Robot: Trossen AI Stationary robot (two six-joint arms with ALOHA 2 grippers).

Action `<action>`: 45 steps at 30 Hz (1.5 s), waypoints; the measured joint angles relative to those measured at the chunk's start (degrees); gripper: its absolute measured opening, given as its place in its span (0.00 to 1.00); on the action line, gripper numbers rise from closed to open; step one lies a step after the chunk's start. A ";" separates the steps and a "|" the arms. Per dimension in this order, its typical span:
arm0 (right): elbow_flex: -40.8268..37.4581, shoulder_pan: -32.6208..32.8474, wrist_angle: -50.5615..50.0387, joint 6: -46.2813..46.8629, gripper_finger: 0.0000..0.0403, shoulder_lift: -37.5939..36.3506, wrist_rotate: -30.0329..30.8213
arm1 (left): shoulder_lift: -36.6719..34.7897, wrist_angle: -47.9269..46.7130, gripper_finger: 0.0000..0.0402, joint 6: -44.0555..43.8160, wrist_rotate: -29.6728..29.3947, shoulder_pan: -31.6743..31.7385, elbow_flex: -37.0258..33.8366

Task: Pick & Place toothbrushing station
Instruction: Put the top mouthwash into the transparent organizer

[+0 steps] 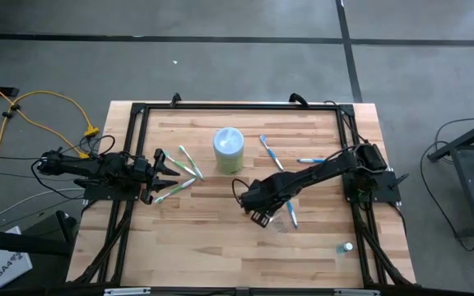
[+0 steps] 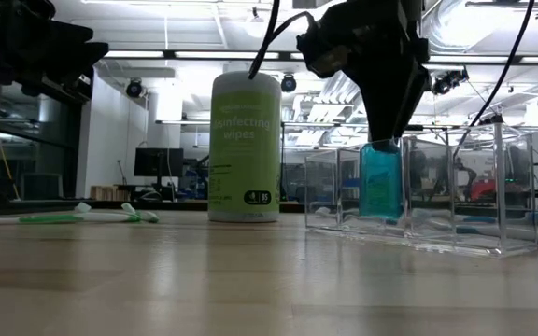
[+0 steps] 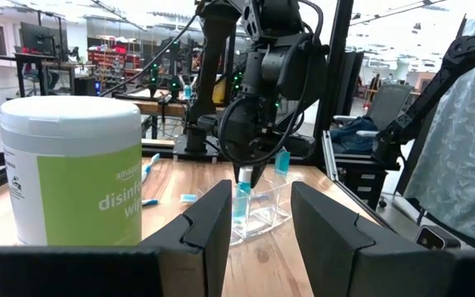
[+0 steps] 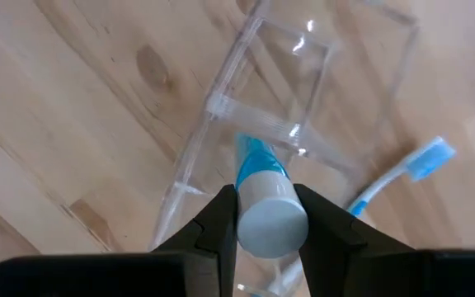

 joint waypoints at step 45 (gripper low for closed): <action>-3.04 0.20 3.47 1.36 0.30 -1.42 -1.65 | 0.00 0.00 0.31 0.00 0.01 0.01 0.00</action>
